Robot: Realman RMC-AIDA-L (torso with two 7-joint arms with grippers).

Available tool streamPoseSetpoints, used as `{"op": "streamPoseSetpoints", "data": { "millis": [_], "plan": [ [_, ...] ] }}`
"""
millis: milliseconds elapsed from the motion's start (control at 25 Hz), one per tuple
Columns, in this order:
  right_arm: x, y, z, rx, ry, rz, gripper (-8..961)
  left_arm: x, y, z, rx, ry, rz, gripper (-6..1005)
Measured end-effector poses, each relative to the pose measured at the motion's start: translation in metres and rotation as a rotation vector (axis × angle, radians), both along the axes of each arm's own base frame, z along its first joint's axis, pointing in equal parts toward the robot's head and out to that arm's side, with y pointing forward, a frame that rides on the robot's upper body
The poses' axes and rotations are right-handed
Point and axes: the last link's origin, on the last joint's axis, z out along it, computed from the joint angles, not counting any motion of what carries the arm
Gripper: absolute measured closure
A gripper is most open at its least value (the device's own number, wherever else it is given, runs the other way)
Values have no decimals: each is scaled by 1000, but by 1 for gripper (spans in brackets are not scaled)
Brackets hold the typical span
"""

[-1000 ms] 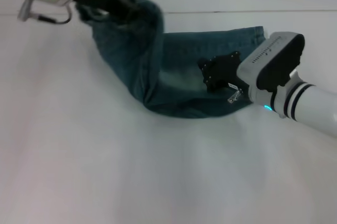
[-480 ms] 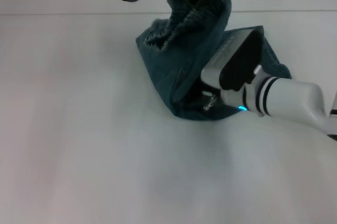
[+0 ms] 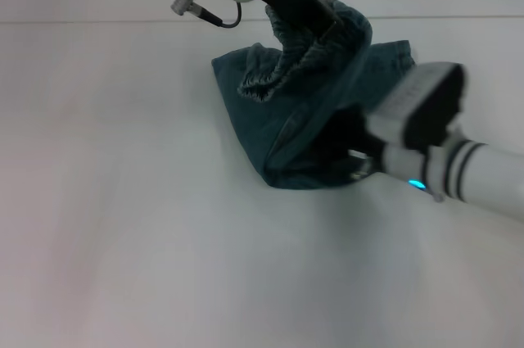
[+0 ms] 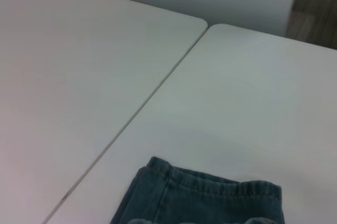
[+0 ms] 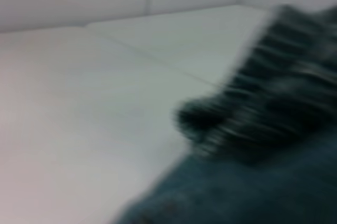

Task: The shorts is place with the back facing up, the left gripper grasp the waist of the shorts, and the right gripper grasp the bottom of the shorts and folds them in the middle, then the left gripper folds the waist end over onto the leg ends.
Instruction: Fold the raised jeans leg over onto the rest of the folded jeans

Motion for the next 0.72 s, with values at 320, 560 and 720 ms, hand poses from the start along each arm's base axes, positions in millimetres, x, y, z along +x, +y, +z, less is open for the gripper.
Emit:
{"op": "streamPoseSetpoints", "data": {
  "millis": [320, 560, 720],
  "plan": [
    [58, -55, 76, -18, 212, 27, 955, 3, 0, -15, 9, 14, -29, 894],
    [61, -101, 108, -168, 282, 108, 955, 20, -6, -40, 1, -16, -89, 888],
    [57, -107, 108, -220, 295, 125, 955, 31, -14, -63, -18, -44, -127, 883]
  ]
}}
